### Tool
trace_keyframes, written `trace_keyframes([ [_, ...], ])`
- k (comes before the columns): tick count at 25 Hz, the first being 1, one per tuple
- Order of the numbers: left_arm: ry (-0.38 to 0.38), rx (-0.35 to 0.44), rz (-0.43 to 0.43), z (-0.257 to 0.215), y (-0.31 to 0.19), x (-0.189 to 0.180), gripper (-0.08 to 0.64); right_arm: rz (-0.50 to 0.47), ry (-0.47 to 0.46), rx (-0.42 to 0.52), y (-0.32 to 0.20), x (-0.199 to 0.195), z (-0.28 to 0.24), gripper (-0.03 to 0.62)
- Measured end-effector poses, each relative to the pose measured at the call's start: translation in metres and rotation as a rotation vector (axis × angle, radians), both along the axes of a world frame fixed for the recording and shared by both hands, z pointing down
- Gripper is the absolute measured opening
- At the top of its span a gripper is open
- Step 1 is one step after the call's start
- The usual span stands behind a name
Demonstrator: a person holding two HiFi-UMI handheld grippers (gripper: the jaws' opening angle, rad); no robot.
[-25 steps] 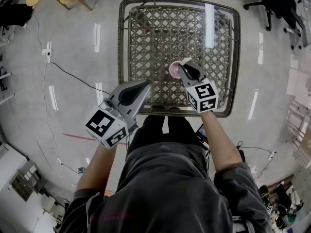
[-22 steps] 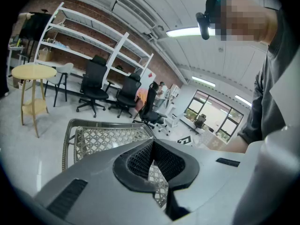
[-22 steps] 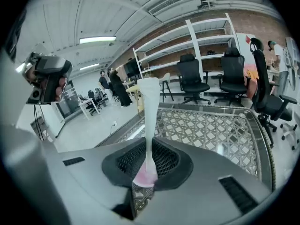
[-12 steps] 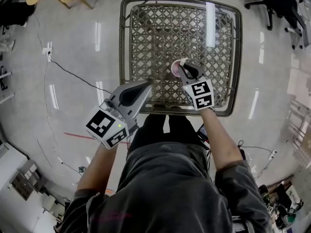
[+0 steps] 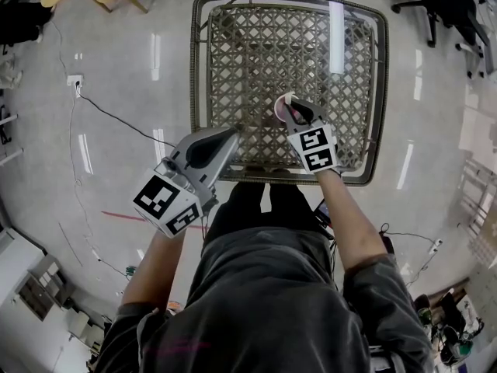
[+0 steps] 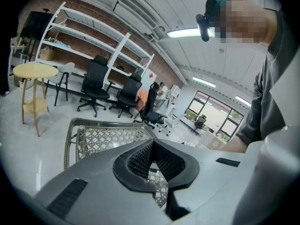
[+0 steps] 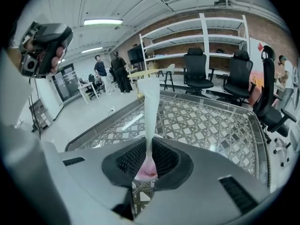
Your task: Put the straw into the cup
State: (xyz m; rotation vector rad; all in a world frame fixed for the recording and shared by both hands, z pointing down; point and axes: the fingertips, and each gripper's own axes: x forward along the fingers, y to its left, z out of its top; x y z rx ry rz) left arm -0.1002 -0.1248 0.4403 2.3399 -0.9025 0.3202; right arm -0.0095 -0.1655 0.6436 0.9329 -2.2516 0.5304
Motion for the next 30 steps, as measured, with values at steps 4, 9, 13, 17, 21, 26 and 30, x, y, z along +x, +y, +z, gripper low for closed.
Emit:
trace_keyframes([
  [4,0.002,-0.001,0.002,0.001,-0.002,0.000,0.011,0.000,0.017,-0.004,0.000,0.001,0.004,0.044],
  [9,0.003,-0.009,0.005,0.005,-0.003,0.002,0.011,-0.010,0.036,-0.004,-0.001,0.000,0.008,0.044],
  [13,0.008,-0.009,0.008,0.005,-0.004,0.003,0.011,-0.019,0.042,-0.004,-0.002,-0.002,0.009,0.044],
  [17,0.008,-0.010,0.009,0.005,-0.006,0.005,0.011,-0.033,0.051,0.001,-0.001,-0.003,0.009,0.044],
  [21,0.009,-0.009,0.014,0.004,-0.006,0.007,0.011,-0.051,0.073,0.009,0.000,-0.006,0.010,0.044],
  [26,0.010,-0.005,0.019,0.005,-0.006,0.010,0.011,-0.069,0.096,0.014,0.000,-0.005,0.013,0.044],
  [30,0.011,0.001,0.023,0.003,-0.005,0.012,0.011,-0.074,0.107,0.012,0.000,-0.006,0.012,0.045],
])
